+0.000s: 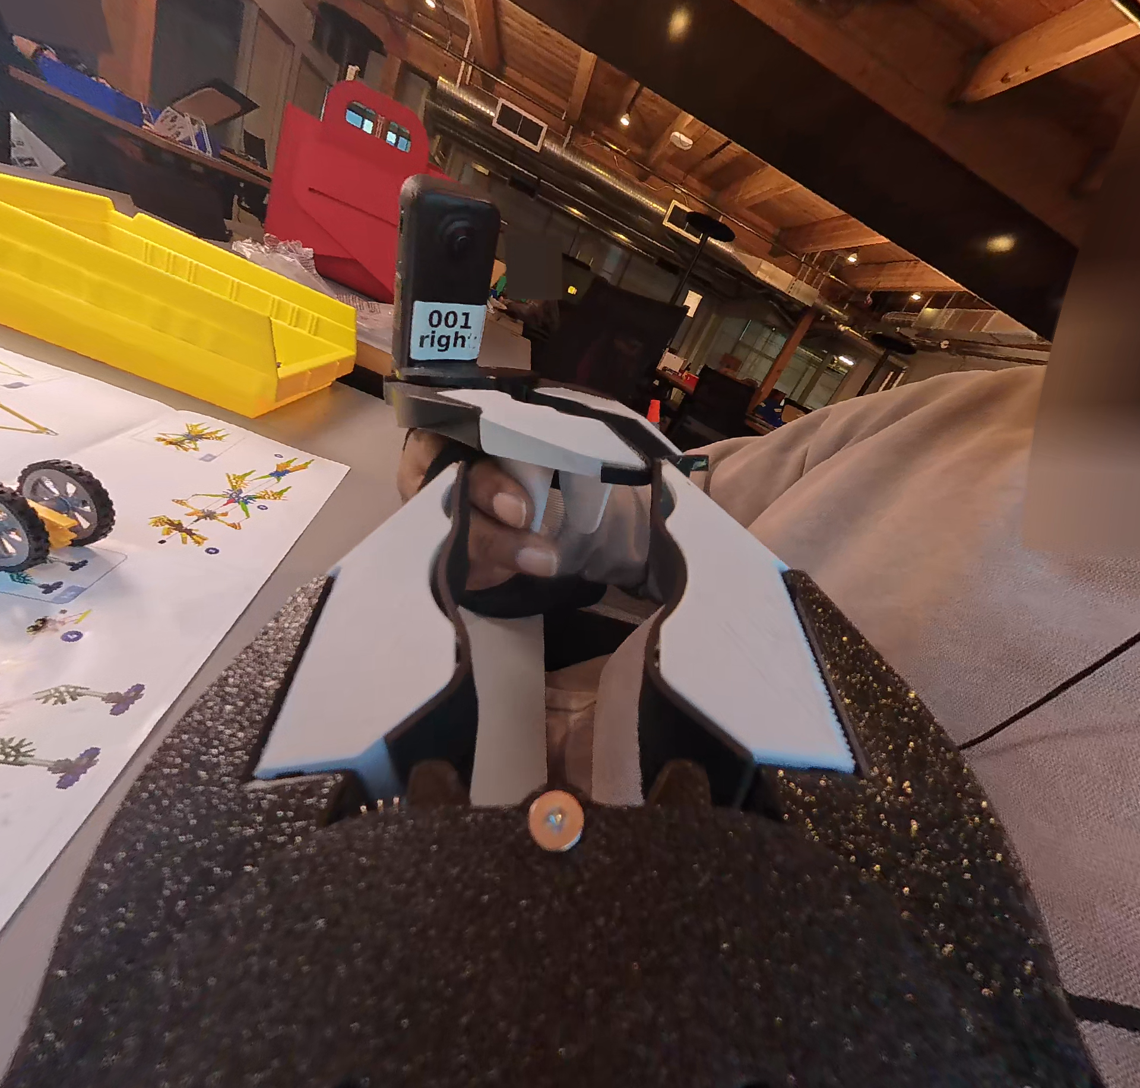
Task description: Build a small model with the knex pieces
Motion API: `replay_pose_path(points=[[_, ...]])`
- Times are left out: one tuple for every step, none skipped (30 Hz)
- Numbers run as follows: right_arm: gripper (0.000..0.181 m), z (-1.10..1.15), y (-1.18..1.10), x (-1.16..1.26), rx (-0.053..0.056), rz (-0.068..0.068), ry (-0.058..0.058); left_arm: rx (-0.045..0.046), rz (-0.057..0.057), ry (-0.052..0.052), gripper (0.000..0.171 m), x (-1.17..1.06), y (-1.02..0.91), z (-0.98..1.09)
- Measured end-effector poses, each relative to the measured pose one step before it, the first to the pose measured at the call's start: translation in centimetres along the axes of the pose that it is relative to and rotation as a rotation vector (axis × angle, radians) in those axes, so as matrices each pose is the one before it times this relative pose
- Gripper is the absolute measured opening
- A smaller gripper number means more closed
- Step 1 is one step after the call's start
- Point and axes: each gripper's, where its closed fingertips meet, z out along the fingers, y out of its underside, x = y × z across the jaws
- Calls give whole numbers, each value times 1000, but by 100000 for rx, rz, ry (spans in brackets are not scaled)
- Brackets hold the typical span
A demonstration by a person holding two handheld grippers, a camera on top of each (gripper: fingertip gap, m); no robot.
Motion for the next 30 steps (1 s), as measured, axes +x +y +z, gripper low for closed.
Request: replay_pose_path(points=[[9,-96,53,173,-659,-753,1258,-374,499,-1060,56,-136,17,-30],[9,-79,102,140,-964,-1059,1343,-659,1001,-1249,55,-127,69,-33],[8,-39,71,53,-719,-1221,1141,-799,968,-954,55,-46,80,12],[7,0,148,-9,-1247,-1059,768,-1276,832,-617,56,41,133,36],[6,-10,187,5,-1849,-1340,1148,-1531,1181,-1200,56,-37,155,19],[6,-53,152,142,-2139,-1819,2129,-1151,1734,-1993,55,-120,103,-39],[6,-74,170,197,-2522,-1644,2650,-1131,2315,-2401,54,-158,81,-77],[5,-63,287,175,-3535,-2305,2710,-1869,3066,-2744,52,-163,170,-81],[5,-61,312,227,-3717,-2407,3160,-1957,3475,-2990,50,-161,177,-102],[5,-24,355,128,-3936,-1907,2483,-2353,3610,-2690,49,-106,222,-70],[4,15,372,-30,-3923,-1541,1265,-2541,3307,-1915,48,10,266,-16],[4,21,330,-112,-3396,-1175,518,-2345,2556,-1169,48,85,253,21],[4,10,337,-96,-3561,-1207,463,-2286,2143,-838,48,85,275,50],[5,10,372,-46,-3766,-1672,713,-2425,2251,-988,48,9,301,62],[4,32,374,-51,-3782,-1679,670,-2356,2211,-1077,50,-56,293,51],[5,40,212,-60,-2835,-754,263,-1695,1551,-725,52,-82,185,42],[6,22,8,-115,-1334,171,-412,-703,457,79,55,-22,34,27],[6,-7,-139,-35,42,276,-191,141,-193,307,55,3,-107,9],[7,12,-147,23,693,837,-107,427,571,-239,55,-33,-144,8],[7,66,7,-43,198,1399,-785,-158,2114,-795,56,-1,-47,47],[8,87,118,-85,-133,1528,-1275,-703,2856,-955,56,37,34,102],[9,75,43,-115,640,2097,-1667,-462,2859,-866,57,43,-25,81],[10,15,-98,-105,1828,2962,-2043,148,2415,-744,58,21,-137,42],[10,-79,-240,-49,2962,3560,-2166,677,1555,-659,58,-62,-228,-19],[12,-124,-281,1,3387,3604,-2000,874,935,-851,57,-147,-257,-50],[14,-105,-258,-10,3108,3063,-1801,803,1069,-1068,57,-207,-217,-60],[13,-60,-166,89,2440,2052,-664,823,895,-1044,58,-174,-194,-43],[10,-14,-160,40,2281,741,-524,1117,497,12,57,22,-208,-6],[10,-12,-169,-76,2064,485,-1035,1419,-282,510,56,95,-216,-5],[10,-27,-210,-91,1969,169,-797,1648,-1080,835,55,120,-215,6]])
